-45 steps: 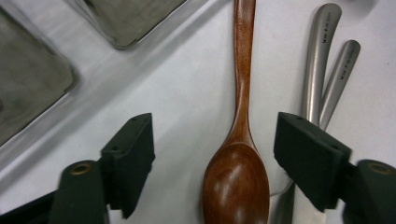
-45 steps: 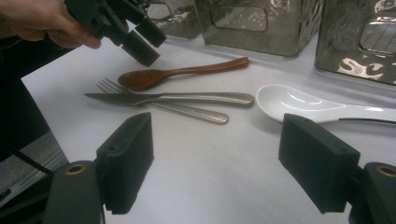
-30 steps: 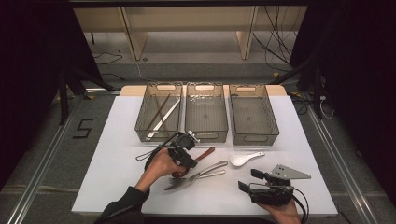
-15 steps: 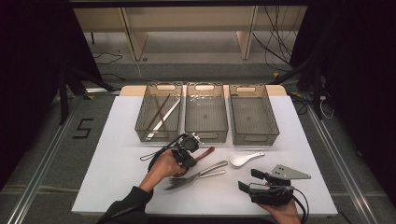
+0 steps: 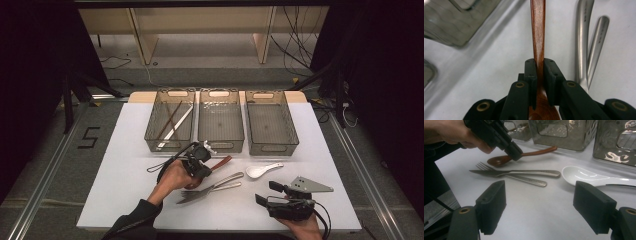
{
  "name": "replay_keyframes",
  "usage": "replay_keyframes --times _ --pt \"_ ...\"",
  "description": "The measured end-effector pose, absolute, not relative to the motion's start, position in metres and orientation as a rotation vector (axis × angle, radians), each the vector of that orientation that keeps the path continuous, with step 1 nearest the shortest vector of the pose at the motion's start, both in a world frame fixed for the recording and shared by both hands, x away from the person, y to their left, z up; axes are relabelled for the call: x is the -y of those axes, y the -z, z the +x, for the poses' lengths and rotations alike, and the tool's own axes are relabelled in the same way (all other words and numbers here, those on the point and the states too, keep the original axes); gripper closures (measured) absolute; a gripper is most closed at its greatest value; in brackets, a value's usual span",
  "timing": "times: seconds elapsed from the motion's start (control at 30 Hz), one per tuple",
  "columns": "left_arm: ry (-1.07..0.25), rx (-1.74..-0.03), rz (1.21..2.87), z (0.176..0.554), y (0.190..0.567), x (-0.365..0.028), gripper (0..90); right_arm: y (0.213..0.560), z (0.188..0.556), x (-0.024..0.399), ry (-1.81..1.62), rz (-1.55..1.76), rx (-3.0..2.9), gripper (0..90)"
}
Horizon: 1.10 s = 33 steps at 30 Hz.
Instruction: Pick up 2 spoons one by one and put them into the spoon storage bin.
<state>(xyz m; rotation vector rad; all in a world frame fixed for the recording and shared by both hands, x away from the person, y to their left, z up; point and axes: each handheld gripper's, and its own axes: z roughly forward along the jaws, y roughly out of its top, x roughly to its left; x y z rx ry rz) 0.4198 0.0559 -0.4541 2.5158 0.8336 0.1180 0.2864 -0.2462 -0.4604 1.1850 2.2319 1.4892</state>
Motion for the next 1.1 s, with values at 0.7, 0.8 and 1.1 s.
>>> replay_keyframes --times 0.7,0.8,1.1 --pt "-0.035 -0.837 2.308 0.423 0.431 -0.079 81.2 0.46 0.286 0.247 -1.49 1.191 -2.228 27.0" --pt "-0.023 -0.845 2.279 0.423 0.428 -0.081 81.2 0.46 0.286 0.247 -1.491 1.192 -2.228 27.1" --pt "-0.054 -0.837 2.226 0.427 0.405 -0.087 81.2 0.461 0.287 0.246 -1.489 1.19 -2.23 27.0"
